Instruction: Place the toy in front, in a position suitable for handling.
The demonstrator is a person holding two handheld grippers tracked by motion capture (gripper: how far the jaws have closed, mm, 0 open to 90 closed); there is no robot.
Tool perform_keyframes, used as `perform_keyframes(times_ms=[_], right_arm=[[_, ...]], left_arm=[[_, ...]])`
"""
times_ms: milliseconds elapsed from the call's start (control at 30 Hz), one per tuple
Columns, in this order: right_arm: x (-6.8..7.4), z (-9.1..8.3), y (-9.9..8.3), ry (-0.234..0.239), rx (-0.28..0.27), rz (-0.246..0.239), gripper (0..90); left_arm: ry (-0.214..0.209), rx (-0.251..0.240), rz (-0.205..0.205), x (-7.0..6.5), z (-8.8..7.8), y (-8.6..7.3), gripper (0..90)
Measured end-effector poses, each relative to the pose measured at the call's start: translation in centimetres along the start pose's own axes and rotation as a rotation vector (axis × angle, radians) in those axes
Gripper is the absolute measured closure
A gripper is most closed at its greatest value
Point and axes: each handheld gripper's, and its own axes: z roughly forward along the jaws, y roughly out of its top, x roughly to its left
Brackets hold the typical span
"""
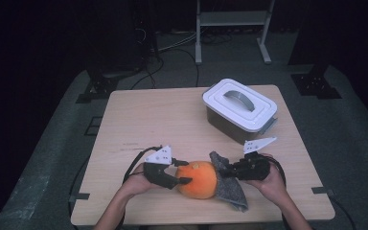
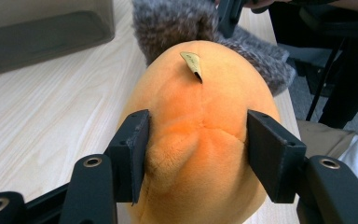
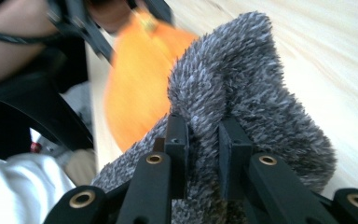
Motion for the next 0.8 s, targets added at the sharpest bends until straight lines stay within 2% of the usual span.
perform_keyframes(times_ms=[100, 167, 267, 333, 400, 500, 600, 667, 800], right_arm=[[-0.7, -0.1, -0.7, -0.017, 0.024, 0.036, 75.7], [-0.7, -0.4, -0.6, -0.011, -0.002, 0.031, 75.7], [0.3, -1.0, 0.5, 0.018, -0.08, -0.003, 75.7], [0.8, -0.9, 1.0, 0.031, -0.095, -0.024, 75.7], [0.8, -0.4, 0.9, 0.027, -0.063, -0.027, 75.6], [-0.1, 0.1, 0.1, 0.024, -0.008, 0.013, 75.3], [-0.7, -0.2, -0.4, -0.03, 0.034, 0.029, 75.5], [-0.4, -0.6, -0.2, -0.022, 0.002, 0.021, 75.6], [1.5, -0.8, 1.6, -0.007, -0.074, -0.052, 75.5]], left_arm=[[0.002, -0.006, -0.015, 0.1, -0.1, -0.2, 42.0], [0.003, -0.011, -0.018, 0.2, -0.1, -0.3, 42.1], [0.0, -0.011, -0.011, 0.2, 0.1, -0.2, 41.9], [0.001, -0.013, -0.011, 0.2, 0.2, -0.1, 41.7], [-0.001, -0.016, -0.013, 0.2, 0.1, -0.2, 41.6], [0.001, -0.03, -0.023, 0.4, 0.0, -0.4, 41.6], [-0.002, -0.041, -0.038, 0.6, -0.1, -0.5, 41.8], [-0.002, -0.047, -0.046, 0.6, 0.1, -0.4, 42.2], [0.005, -0.048, -0.021, 0.1, 0.7, 0.4, 42.2]])
